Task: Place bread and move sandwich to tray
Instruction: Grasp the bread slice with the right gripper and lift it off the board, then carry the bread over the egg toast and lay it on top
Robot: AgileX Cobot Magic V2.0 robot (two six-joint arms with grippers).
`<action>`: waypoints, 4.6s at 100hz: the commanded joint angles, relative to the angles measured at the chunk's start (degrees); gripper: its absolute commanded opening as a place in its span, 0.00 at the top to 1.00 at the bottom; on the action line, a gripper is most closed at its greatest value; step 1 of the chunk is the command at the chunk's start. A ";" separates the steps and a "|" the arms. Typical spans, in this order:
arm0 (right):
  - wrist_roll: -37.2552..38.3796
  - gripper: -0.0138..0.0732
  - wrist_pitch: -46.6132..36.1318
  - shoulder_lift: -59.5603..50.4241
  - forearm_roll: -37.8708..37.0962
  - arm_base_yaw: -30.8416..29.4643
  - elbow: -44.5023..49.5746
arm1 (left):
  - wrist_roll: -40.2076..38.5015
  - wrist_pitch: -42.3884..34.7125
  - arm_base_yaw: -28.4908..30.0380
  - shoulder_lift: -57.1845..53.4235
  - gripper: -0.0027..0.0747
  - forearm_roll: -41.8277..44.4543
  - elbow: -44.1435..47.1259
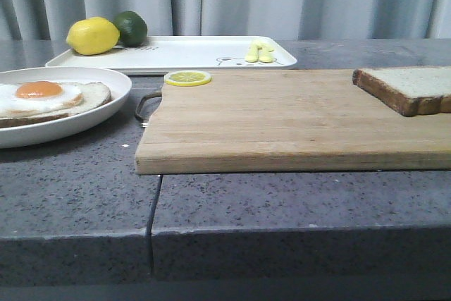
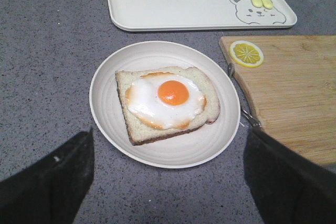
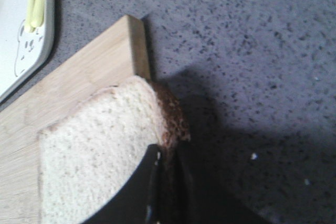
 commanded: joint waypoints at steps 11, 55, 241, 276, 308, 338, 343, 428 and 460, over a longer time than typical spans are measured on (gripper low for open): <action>1.21 0.89 3.10 -6.99 3.46 -0.24 -1.74 | 0.02 -3.58 0.16 0.45 0.26 -1.27 -2.00; 5.29 0.96 10.47 -18.78 11.01 0.01 -1.74 | 0.02 -3.58 0.16 0.45 0.26 -1.27 -2.00; 10.61 0.96 -41.70 7.27 33.04 71.11 -26.16 | 0.02 -3.58 0.16 0.45 0.26 -1.27 -2.00; 11.25 0.96 -43.84 11.91 33.04 72.99 -28.41 | 0.02 -3.58 0.16 0.45 0.26 -1.27 -2.00; 11.25 0.96 -43.74 14.07 33.04 73.11 -28.41 | 0.02 -3.58 0.16 0.45 0.26 -1.27 -2.00; 11.25 0.70 -44.52 14.07 33.04 73.11 -28.41 | 0.02 -3.58 0.16 0.45 0.26 -1.27 -2.00; 11.25 0.61 -44.79 14.07 33.04 73.11 -28.41 | 0.02 -3.58 0.16 0.45 0.26 -1.27 -2.00; 8.76 0.39 -48.13 3.23 19.44 69.42 -28.41 | 0.02 -3.58 0.16 0.45 0.26 -1.27 -2.00; 10.11 0.39 -37.24 -6.79 -10.15 61.20 -27.69 | 0.02 -3.58 0.16 0.45 0.26 -1.27 -2.00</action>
